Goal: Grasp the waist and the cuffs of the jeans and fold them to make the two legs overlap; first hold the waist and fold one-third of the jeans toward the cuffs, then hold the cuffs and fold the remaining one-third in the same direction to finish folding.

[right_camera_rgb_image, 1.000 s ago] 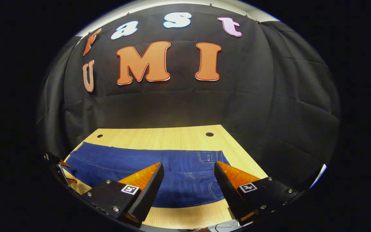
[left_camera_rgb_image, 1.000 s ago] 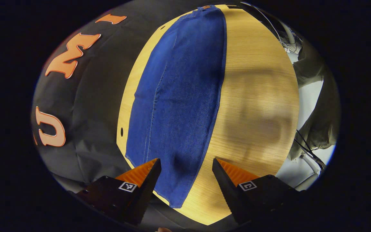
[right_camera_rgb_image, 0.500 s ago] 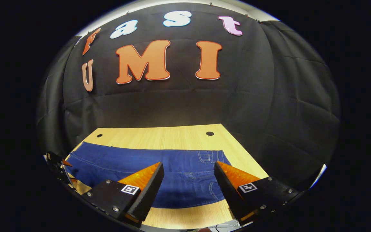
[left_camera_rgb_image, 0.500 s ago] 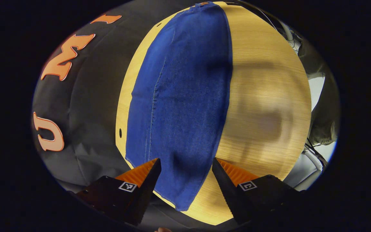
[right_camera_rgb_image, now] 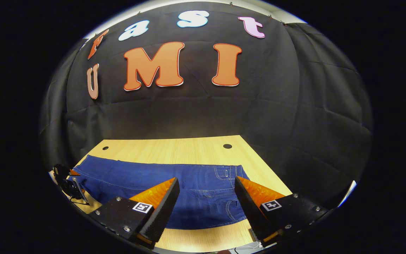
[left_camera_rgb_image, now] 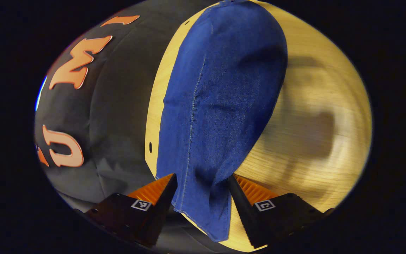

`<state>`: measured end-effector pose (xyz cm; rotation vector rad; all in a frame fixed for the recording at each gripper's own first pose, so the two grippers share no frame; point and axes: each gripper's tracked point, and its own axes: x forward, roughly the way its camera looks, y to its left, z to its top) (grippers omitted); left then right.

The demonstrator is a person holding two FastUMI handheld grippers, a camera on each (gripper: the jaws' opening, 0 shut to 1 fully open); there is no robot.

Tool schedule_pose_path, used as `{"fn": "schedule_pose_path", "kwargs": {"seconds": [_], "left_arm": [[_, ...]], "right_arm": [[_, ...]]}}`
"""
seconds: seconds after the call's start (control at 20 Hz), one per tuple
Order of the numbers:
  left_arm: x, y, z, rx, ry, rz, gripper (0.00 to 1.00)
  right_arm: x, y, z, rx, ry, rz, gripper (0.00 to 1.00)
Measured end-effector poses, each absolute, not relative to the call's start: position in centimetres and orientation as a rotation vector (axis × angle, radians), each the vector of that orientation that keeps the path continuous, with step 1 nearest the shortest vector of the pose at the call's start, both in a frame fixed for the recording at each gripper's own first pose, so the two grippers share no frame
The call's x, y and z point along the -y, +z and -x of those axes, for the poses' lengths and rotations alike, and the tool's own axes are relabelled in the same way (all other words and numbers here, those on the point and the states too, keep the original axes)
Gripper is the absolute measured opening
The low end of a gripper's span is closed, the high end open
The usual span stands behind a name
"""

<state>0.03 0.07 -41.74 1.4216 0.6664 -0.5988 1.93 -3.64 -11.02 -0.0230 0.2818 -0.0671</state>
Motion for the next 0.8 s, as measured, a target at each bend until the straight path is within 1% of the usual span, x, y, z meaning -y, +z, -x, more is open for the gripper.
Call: {"fn": "schedule_pose_path", "kwargs": {"seconds": [0.05, 0.1, 0.15, 0.2, 0.25, 0.4, 0.5, 0.65, 0.75, 0.8], "left_arm": [[0.0, -42.4, 0.0, -0.664, -0.606, -1.431, 0.74], [0.1, -42.9, 0.0, -0.652, -0.611, -1.435, 0.57], [-0.1, -43.2, -0.2, -0.639, -0.605, -1.434, 0.4], [-0.4, -43.9, -0.7, -0.635, -0.594, -1.441, 0.23], [0.2, -43.5, 0.3, -0.64, -0.609, -1.445, 0.06], [0.2, -43.3, 1.0, -0.648, -0.618, -1.419, 0.07], [0.1, -42.8, 1.1, -0.646, -0.613, -1.407, 0.07], [0.1, -42.0, 0.4, -0.671, -0.578, -1.327, 0.07], [0.1, -41.3, 0.2, -0.674, -0.563, -1.314, 0.07], [0.3, -41.1, 0.2, -0.675, -0.557, -1.311, 0.07]], "right_arm": [[3.9, -10.8, -2.1, -0.274, -0.074, 0.038, 0.96], [4.1, -10.8, -2.3, -0.267, -0.079, 0.058, 1.0], [4.5, -10.5, -2.5, -0.254, -0.085, 0.087, 0.96], [4.9, -10.4, -2.8, -0.246, -0.091, 0.128, 0.96], [5.6, -10.1, -3.1, -0.228, -0.093, 0.191, 0.96], [8.7, -9.0, -3.6, -0.188, -0.119, 0.505, 0.98], [10.2, -9.8, -3.0, -0.204, -0.096, 0.688, 0.97], [11.6, -13.0, -1.7, -0.251, -0.016, 0.959, 0.97], [12.8, -15.5, -1.2, -0.306, 0.065, 1.166, 0.98], [12.9, -17.1, 0.1, -0.334, 0.123, 1.26, 0.97]]}}
